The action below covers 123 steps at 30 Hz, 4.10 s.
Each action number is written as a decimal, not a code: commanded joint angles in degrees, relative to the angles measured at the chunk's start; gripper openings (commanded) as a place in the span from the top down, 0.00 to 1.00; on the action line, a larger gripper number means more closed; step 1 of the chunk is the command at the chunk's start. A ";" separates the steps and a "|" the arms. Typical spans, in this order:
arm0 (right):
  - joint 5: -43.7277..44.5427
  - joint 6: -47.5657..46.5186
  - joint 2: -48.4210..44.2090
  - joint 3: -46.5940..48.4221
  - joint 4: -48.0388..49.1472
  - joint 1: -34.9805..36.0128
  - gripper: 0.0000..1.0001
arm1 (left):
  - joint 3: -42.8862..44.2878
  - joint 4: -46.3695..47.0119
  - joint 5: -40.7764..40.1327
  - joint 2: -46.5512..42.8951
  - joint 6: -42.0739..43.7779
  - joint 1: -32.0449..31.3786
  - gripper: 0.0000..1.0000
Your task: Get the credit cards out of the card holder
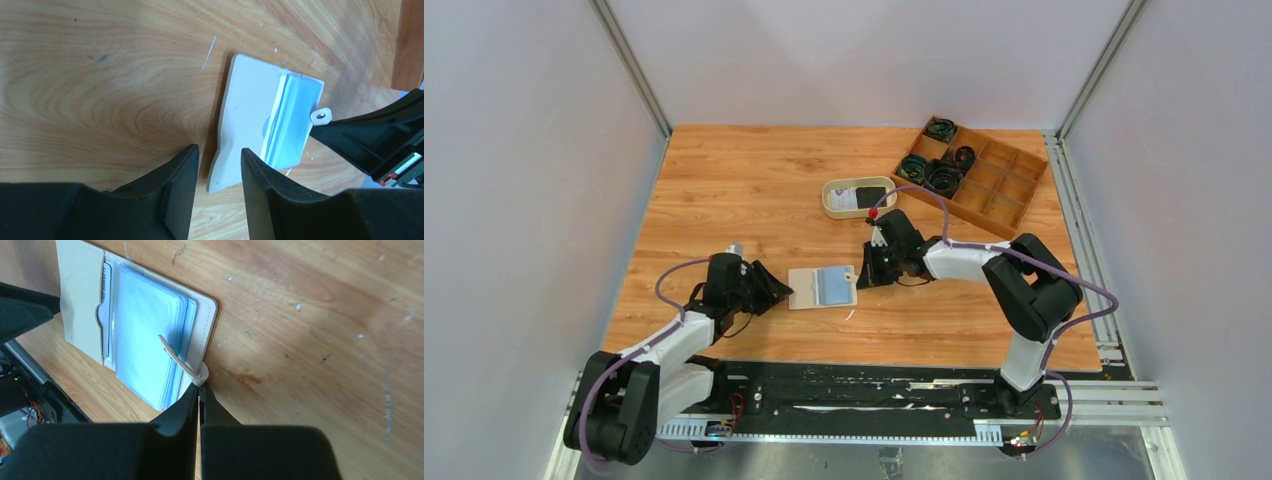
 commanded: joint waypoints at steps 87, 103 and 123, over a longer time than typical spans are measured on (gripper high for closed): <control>-9.05 9.45 3.87 8.38 10.35 7.80 0.47 | -4.64 6.97 2.98 7.33 -2.76 -1.09 1.00; -7.92 16.80 9.02 2.38 21.37 7.63 0.48 | -4.41 7.06 1.14 9.61 -2.21 -2.82 1.00; -0.22 26.95 12.10 -2.78 28.36 7.47 0.51 | -4.82 7.04 0.80 8.43 -2.92 -3.82 1.00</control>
